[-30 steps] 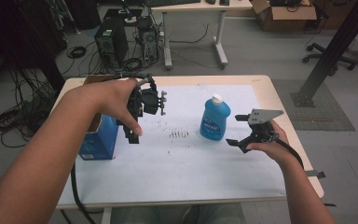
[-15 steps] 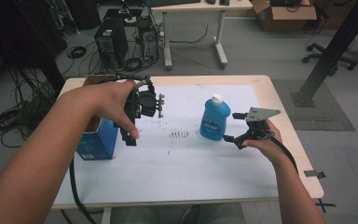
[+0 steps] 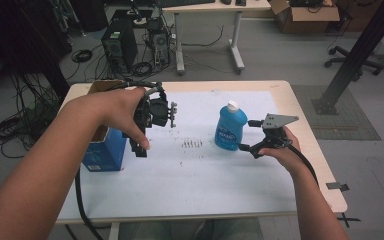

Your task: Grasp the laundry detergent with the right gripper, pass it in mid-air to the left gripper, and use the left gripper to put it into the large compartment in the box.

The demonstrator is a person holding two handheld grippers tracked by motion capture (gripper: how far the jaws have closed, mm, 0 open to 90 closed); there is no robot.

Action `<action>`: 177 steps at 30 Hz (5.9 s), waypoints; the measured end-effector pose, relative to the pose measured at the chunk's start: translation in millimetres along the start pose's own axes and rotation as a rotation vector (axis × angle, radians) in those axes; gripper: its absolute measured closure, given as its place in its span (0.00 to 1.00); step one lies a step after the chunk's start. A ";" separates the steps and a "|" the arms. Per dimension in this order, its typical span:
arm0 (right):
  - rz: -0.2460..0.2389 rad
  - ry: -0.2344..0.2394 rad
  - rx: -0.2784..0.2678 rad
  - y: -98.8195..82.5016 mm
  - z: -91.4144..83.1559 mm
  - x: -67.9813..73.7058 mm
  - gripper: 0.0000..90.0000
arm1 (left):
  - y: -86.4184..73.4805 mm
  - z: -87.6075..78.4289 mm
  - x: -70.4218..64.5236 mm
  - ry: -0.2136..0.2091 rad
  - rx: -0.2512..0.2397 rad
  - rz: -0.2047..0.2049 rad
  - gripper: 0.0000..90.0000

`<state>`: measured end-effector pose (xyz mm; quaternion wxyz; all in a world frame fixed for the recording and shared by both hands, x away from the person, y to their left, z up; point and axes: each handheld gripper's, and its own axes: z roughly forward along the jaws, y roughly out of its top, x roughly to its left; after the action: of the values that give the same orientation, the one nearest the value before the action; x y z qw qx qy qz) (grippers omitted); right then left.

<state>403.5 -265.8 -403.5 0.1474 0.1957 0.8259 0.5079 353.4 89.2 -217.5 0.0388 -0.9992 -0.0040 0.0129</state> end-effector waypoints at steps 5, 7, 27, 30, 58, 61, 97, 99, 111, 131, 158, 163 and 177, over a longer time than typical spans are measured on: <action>0.008 0.008 -0.009 -0.5 5.3 -1.4 0.01 | 0.0 0.1 -0.4 0.000 0.000 -0.001 0.08; 0.011 0.014 -0.007 -0.6 8.4 -1.5 0.01 | 0.0 0.2 -0.4 0.000 -0.001 0.001 0.08; 0.044 0.023 -0.030 -7.6 31.2 -6.3 0.01 | -1.5 2.2 1.7 -0.003 -0.013 0.001 0.07; 0.052 0.022 -0.033 -9.8 33.0 -6.9 0.01 | -1.4 2.2 1.4 -0.006 -0.015 0.004 0.06; 0.100 0.000 -0.115 -15.5 50.0 -6.6 0.00 | 0.2 3.2 1.8 -0.003 -0.012 0.004 0.06; 0.111 -0.009 -0.128 -16.5 51.8 -6.4 0.00 | 0.1 3.3 2.3 -0.004 -0.013 0.005 0.06; 0.092 -0.049 -0.163 -20.7 64.0 -1.5 0.19 | -7.0 5.5 4.4 0.008 -0.023 -0.013 0.06; 0.089 -0.048 -0.164 -20.6 64.2 -1.5 0.19 | -7.1 5.5 4.4 0.008 -0.023 -0.013 0.06; 0.074 -0.041 -0.175 -20.5 64.6 -0.3 0.30 | -7.8 5.3 5.0 0.007 -0.019 -0.014 0.06; 0.058 -0.022 -0.185 -19.9 64.3 -0.7 0.49 | -6.6 3.2 5.2 0.012 -0.022 -0.013 0.06; -0.065 0.153 -0.189 57.3 0.4 6.0 0.49 | 0.7 -32.4 6.1 0.065 -0.039 -0.028 0.05; -0.107 0.206 -0.201 68.6 -8.6 15.9 0.49 | 3.7 -37.5 8.5 0.070 -0.043 -0.028 0.05; -0.187 0.305 -0.175 82.4 -10.1 43.3 0.49 | 13.4 -44.0 12.5 0.072 -0.044 -0.038 0.06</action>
<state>375.2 -219.7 -327.0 0.0836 0.0256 0.8057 0.5858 367.1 72.5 -175.0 0.0171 -0.9993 -0.0220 -0.0237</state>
